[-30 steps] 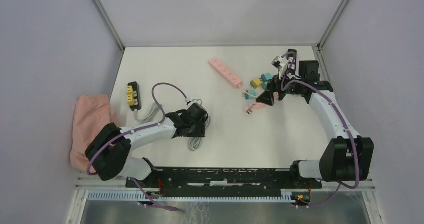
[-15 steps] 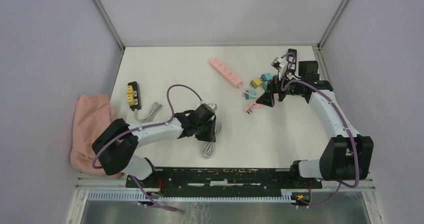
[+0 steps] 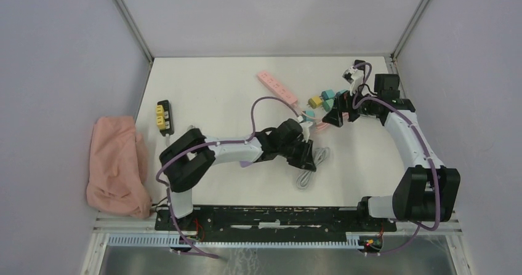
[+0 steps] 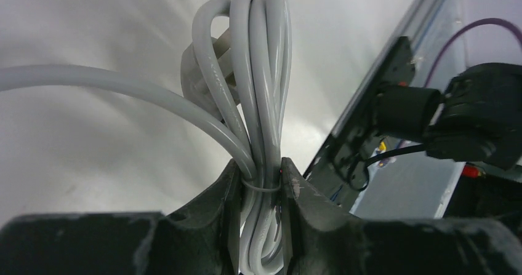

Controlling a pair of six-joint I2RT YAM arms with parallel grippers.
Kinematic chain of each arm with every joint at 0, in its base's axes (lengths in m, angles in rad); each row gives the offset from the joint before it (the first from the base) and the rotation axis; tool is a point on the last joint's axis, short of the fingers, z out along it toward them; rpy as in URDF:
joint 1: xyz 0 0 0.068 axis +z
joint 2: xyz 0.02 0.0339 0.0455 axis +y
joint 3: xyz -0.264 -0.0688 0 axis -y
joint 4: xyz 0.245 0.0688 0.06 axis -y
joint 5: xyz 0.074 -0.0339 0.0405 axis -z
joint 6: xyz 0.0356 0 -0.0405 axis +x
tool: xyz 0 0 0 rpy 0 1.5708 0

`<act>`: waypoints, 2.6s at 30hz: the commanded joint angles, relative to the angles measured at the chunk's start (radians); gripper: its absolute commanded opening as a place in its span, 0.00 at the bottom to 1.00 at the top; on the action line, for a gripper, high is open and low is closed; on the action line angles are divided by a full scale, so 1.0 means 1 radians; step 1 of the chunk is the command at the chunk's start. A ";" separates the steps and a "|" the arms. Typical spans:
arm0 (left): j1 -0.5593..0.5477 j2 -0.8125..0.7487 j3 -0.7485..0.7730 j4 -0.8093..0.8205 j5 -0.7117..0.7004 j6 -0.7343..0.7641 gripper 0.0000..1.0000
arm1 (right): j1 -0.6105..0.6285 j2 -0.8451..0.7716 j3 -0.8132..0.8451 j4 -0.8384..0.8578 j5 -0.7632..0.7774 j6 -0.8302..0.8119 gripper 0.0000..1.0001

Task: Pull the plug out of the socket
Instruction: Move the socket to the center of the board, then remove the plug from the socket.

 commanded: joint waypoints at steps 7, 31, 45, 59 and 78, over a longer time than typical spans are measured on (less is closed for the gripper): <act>-0.091 0.181 0.229 0.286 0.163 -0.065 0.47 | -0.074 -0.022 0.035 0.062 0.070 0.062 1.00; -0.090 -0.387 -0.148 0.238 -0.203 0.461 0.81 | -0.094 -0.022 -0.004 0.094 -0.110 0.040 1.00; 0.175 -0.672 -0.410 0.302 -0.171 0.522 1.00 | -0.093 -0.030 -0.041 0.079 -0.306 -0.057 1.00; 0.266 -0.892 -0.639 0.401 -0.246 0.483 0.99 | 0.081 0.000 0.067 -0.204 -0.252 -0.554 1.00; 0.267 -1.034 -0.928 0.736 -0.179 0.559 1.00 | 0.593 0.198 0.153 -0.303 0.033 -0.777 1.00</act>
